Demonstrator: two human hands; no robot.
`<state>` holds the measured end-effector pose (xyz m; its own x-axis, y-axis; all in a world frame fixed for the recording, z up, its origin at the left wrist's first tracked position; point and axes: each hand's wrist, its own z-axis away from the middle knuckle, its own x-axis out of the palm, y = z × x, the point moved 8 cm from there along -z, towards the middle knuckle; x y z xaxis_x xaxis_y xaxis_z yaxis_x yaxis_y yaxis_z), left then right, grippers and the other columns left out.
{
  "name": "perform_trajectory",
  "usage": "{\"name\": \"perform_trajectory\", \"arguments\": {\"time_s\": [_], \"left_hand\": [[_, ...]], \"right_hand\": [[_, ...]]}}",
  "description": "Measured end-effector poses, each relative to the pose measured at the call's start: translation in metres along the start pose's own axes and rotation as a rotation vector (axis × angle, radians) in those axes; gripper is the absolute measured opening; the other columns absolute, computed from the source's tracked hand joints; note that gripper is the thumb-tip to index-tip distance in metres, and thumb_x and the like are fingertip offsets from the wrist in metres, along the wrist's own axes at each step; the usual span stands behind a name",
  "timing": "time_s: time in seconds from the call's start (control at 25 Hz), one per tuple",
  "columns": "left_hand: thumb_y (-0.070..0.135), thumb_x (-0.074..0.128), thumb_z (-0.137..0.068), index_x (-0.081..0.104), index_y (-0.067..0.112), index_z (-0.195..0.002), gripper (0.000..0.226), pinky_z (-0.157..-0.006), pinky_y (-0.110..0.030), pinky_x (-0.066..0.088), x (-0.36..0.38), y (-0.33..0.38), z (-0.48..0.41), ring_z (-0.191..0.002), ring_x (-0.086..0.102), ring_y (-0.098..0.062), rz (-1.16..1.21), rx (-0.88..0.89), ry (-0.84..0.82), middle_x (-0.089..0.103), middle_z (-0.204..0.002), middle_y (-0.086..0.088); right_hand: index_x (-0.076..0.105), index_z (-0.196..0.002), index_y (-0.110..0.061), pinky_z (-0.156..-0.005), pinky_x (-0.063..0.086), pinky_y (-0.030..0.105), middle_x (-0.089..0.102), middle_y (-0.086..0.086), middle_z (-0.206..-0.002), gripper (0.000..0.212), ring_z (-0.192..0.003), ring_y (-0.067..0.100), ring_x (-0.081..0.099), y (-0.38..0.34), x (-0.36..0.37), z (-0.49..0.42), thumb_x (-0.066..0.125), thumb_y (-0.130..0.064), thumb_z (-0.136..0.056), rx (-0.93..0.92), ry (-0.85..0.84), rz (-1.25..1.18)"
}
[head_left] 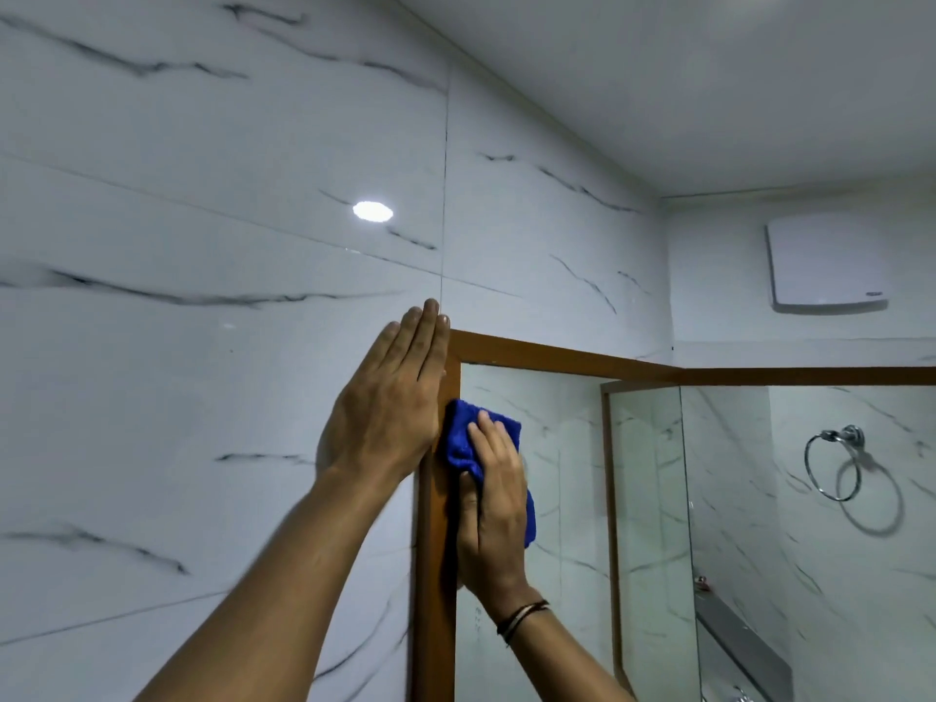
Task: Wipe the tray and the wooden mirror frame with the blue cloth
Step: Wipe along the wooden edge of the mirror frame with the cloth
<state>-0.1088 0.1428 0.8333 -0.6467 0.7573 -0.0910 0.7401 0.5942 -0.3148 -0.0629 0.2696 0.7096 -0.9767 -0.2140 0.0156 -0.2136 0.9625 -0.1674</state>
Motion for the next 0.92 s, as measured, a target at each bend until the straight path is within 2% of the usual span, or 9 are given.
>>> {"name": "perform_trajectory", "arguments": {"time_s": [0.08,0.16,0.2,0.28,0.36,0.52,0.64,0.76,0.92], "left_hand": [[0.02,0.031,-0.115,0.021,0.0,-0.173,0.061,-0.139,-0.044,0.023,0.001,0.002,0.001,-0.169,0.022,-0.031,-0.012,0.014,0.007,0.019,-0.182,-0.02],[0.024,0.02,-0.112,0.023,0.001,-0.172,0.064,-0.139,-0.045,0.026,0.002,0.001,-0.001,-0.169,0.025,-0.031,-0.007,0.01,0.012,0.021,-0.181,-0.02],[0.024,0.021,-0.113,0.024,0.001,-0.172,0.064,-0.138,-0.045,0.026,0.002,0.001,-0.001,-0.169,0.026,-0.031,-0.005,0.007,0.016,0.022,-0.181,-0.02],[0.018,0.034,-0.115,0.027,0.001,-0.172,0.06,-0.138,-0.044,0.026,0.0,0.0,-0.001,-0.168,0.027,-0.03,0.012,-0.005,0.039,0.024,-0.181,-0.018],[0.016,0.043,-0.114,0.026,0.001,-0.172,0.062,-0.138,-0.044,0.026,0.0,0.001,0.001,-0.169,0.026,-0.029,0.023,-0.01,0.035,0.023,-0.181,-0.018],[0.023,0.025,-0.112,0.024,0.0,-0.172,0.065,-0.138,-0.045,0.027,0.002,0.003,-0.002,-0.169,0.025,-0.03,-0.005,0.006,0.004,0.021,-0.181,-0.02],[0.021,0.032,-0.112,0.026,-0.001,-0.171,0.064,-0.138,-0.045,0.027,0.0,0.002,-0.001,-0.168,0.027,-0.032,-0.001,-0.009,0.015,0.022,-0.181,-0.021],[0.024,0.034,-0.112,0.021,0.0,-0.173,0.067,-0.138,-0.047,0.027,0.004,0.002,-0.001,-0.169,0.025,-0.032,-0.016,0.013,0.009,0.019,-0.181,-0.022],[0.022,0.032,-0.112,0.023,-0.001,-0.172,0.065,-0.138,-0.049,0.029,0.006,0.001,-0.001,-0.168,0.028,-0.033,0.021,-0.005,0.012,0.022,-0.181,-0.023]], "right_hand": [[0.035,-0.172,-0.026,-0.139,0.027,0.056,0.032,-0.012,-0.182,0.059,-0.172,0.012,0.024,0.001,0.0,-0.035,0.041,-0.032,-0.113,0.024,0.031,0.032],[0.035,-0.172,-0.029,-0.139,0.026,0.055,0.032,-0.013,-0.182,0.059,-0.173,0.011,0.022,-0.001,0.002,-0.044,0.042,-0.031,-0.113,0.031,0.055,0.03],[0.033,-0.172,-0.034,-0.139,0.027,0.055,0.031,-0.016,-0.182,0.06,-0.172,0.01,0.022,0.0,0.003,-0.03,0.042,-0.031,-0.113,0.036,0.049,0.028],[0.025,-0.173,-0.046,-0.137,0.029,0.06,0.026,-0.024,-0.182,0.064,-0.172,0.009,0.022,-0.003,0.004,0.014,0.041,-0.032,-0.113,0.015,0.006,0.024],[0.021,-0.172,-0.05,-0.137,0.029,0.062,0.023,-0.027,-0.182,0.065,-0.172,0.008,0.02,-0.003,0.002,0.018,0.04,-0.033,-0.112,0.011,-0.007,0.053],[0.03,-0.168,-0.041,-0.14,0.025,0.053,0.029,-0.021,-0.18,0.06,-0.172,0.008,0.022,-0.011,0.005,-0.042,0.04,-0.035,-0.109,0.096,0.059,0.004],[0.032,-0.17,-0.04,-0.139,0.027,0.056,0.033,-0.015,-0.181,0.061,-0.171,0.009,0.024,-0.018,0.009,-0.025,0.041,-0.033,-0.11,0.076,0.046,-0.006],[0.038,-0.17,-0.026,-0.139,0.026,0.058,0.033,-0.013,-0.179,0.059,-0.171,0.015,0.026,-0.013,0.008,-0.042,0.045,-0.026,-0.111,0.09,0.067,0.026],[0.037,-0.17,-0.027,-0.14,0.02,0.041,0.035,-0.009,-0.181,0.06,-0.171,0.011,0.026,-0.017,0.009,-0.043,0.041,-0.031,-0.111,0.073,0.052,0.031]]}}
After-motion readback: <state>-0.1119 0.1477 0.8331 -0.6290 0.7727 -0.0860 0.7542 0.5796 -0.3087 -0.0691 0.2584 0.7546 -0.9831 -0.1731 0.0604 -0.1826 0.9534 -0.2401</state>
